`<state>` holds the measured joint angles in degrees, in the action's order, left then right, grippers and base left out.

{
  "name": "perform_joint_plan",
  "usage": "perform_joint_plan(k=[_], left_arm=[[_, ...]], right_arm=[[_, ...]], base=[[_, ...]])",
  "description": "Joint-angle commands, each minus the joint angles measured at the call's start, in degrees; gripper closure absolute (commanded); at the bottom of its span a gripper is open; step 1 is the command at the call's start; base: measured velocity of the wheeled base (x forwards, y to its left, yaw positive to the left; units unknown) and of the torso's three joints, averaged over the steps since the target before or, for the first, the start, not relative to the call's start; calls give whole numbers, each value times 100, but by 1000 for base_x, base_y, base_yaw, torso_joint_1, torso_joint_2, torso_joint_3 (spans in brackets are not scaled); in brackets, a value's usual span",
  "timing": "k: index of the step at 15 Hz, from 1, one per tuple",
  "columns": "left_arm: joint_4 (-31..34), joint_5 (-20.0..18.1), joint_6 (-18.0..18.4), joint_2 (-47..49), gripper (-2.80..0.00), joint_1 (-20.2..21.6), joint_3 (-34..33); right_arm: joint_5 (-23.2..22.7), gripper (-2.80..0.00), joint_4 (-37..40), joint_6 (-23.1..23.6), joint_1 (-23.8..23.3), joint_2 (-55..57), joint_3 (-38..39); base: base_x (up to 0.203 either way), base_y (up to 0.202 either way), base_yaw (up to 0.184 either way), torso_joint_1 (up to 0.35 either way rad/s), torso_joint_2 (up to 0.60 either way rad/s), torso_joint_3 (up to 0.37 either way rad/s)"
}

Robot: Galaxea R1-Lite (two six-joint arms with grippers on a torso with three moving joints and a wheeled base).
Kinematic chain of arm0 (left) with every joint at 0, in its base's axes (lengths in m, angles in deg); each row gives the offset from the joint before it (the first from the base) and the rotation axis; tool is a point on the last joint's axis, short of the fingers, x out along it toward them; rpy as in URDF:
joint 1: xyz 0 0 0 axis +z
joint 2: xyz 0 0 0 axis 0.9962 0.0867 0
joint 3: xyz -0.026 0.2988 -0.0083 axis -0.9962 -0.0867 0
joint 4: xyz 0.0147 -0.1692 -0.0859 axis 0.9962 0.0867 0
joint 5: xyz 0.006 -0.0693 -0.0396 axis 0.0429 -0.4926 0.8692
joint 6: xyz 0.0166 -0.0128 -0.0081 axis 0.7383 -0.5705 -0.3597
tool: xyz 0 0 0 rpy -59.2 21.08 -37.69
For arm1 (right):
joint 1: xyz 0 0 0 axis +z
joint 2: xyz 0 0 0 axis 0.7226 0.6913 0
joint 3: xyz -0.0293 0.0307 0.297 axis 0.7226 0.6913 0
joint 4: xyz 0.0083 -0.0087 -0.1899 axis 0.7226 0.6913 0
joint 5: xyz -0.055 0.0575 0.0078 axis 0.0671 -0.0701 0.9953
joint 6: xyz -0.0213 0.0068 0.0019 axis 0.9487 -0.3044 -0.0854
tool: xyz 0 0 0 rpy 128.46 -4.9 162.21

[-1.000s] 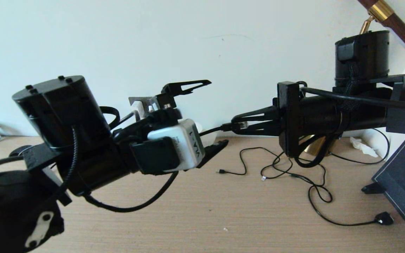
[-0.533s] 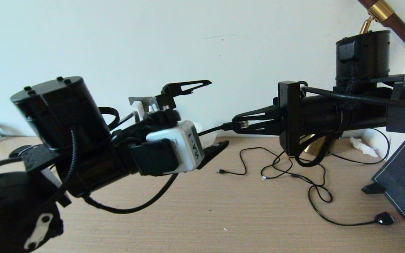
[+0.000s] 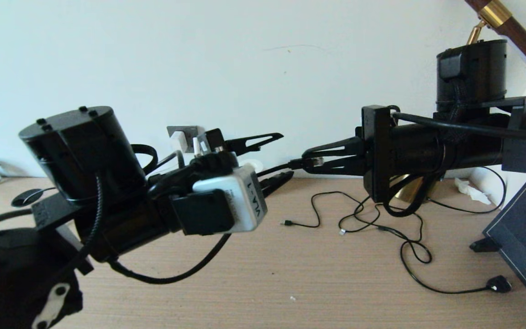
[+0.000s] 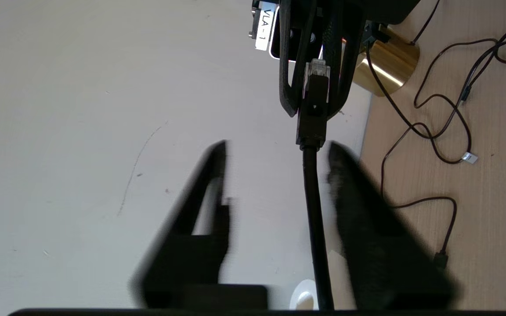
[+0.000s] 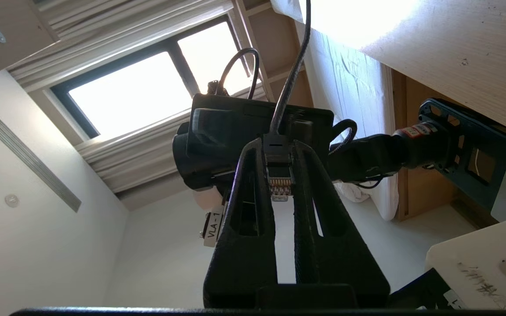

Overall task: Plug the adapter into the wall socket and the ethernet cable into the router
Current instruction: Hand it to the other hand

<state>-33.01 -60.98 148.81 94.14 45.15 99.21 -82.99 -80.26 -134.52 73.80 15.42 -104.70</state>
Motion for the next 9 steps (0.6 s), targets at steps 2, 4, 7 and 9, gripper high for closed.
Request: perform_joint_plan(k=[2,4,7,9], left_arm=[[-30,0,35,86,0,-101,29],[-30,0,35,95,0,-117,29],[-30,0,35,95,0,-117,21],[-30,0,35,78,0,-126,3]], right_arm=[[-31,0,-6,-49,7,-9,2],[-31,0,-6,-57,-1,-9,10],[-31,0,-6,-58,-2,-9,20],[-31,0,-6,-57,-1,9,11]], base=[[0,0,0,0,0,0],[0,0,0,0,0,0],[0,0,0,0,0,0],[0,0,0,0,0,0]])
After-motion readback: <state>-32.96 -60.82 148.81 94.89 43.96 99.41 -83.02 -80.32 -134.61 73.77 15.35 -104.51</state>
